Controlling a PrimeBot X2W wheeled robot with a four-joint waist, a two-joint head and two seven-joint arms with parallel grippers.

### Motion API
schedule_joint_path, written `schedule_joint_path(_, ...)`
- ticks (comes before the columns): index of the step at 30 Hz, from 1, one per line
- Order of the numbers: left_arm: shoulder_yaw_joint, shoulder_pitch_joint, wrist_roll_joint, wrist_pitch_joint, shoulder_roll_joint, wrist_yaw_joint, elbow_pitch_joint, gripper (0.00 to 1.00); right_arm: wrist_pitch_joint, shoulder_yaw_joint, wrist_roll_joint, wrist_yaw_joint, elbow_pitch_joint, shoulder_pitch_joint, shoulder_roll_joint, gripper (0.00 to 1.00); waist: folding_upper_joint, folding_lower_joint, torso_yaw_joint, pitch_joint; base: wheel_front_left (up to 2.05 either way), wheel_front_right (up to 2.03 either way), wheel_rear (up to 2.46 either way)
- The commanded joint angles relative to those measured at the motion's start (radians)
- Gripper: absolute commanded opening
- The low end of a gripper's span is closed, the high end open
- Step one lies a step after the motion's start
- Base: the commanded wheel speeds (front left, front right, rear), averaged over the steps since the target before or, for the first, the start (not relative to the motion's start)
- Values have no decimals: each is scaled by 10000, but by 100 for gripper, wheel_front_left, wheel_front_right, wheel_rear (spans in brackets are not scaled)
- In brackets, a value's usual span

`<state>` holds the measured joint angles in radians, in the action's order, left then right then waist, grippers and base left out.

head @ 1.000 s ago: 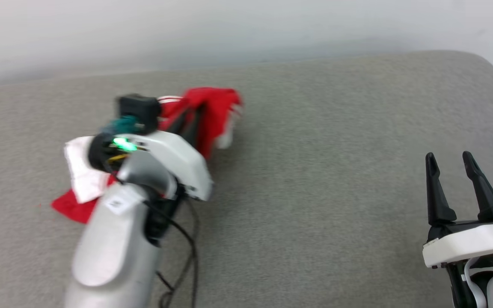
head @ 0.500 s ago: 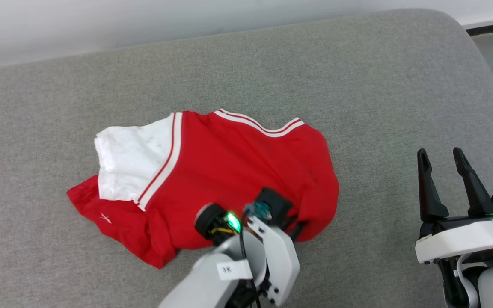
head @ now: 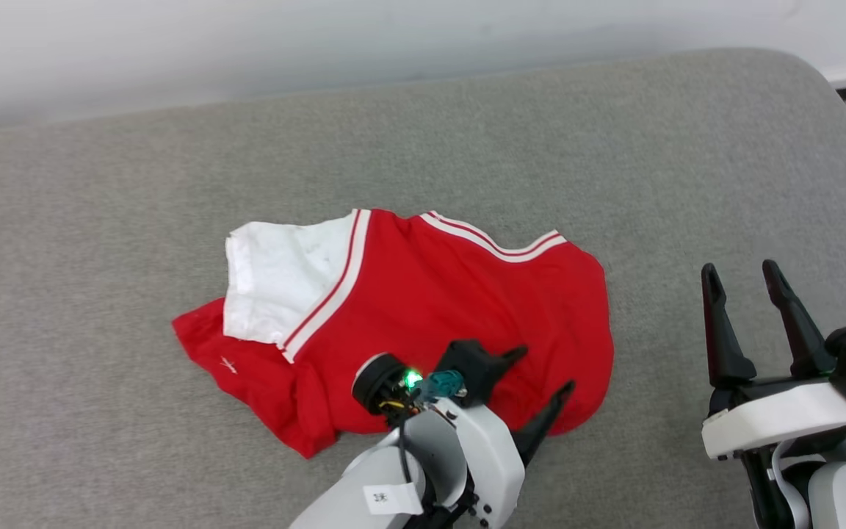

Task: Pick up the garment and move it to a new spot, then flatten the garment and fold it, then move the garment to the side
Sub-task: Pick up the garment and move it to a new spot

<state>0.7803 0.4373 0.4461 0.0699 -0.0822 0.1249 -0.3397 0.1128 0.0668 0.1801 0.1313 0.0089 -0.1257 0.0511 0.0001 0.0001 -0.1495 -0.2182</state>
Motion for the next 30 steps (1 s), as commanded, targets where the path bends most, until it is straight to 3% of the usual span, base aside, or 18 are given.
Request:
schedule_joint_path(1,-78,114,-32,-405,55,-81,69,100,-63,12,-109,-10,-50,140,-13,100,-1,-1,295,329,0,0,0)
schedule_joint_path(6,-455,213,-230,-1922,101,-419,259,100,-278,-15,-238,-9,-226,382,-14,100,-1,-1,716,790,0,0,0)
schedule_joint_path(12,-1240,-26,-316,-2999,-70,-1187,223,100,-580,-43,-371,-9,-442,765,-14,100,-1,-1,1155,1185,0,0,0)
schedule_joint_path(22,-3102,-1070,-69,-3355,-874,-2252,601,100,-874,-78,-330,-9,-600,1245,-14,100,-1,-1,1490,1662,0,0,0)
schedule_joint_path(30,-4578,-2256,78,-3361,-1684,-2829,1194,100,-1072,-90,-309,-9,-635,1661,-14,100,-1,-1,1587,2075,0,0,0)
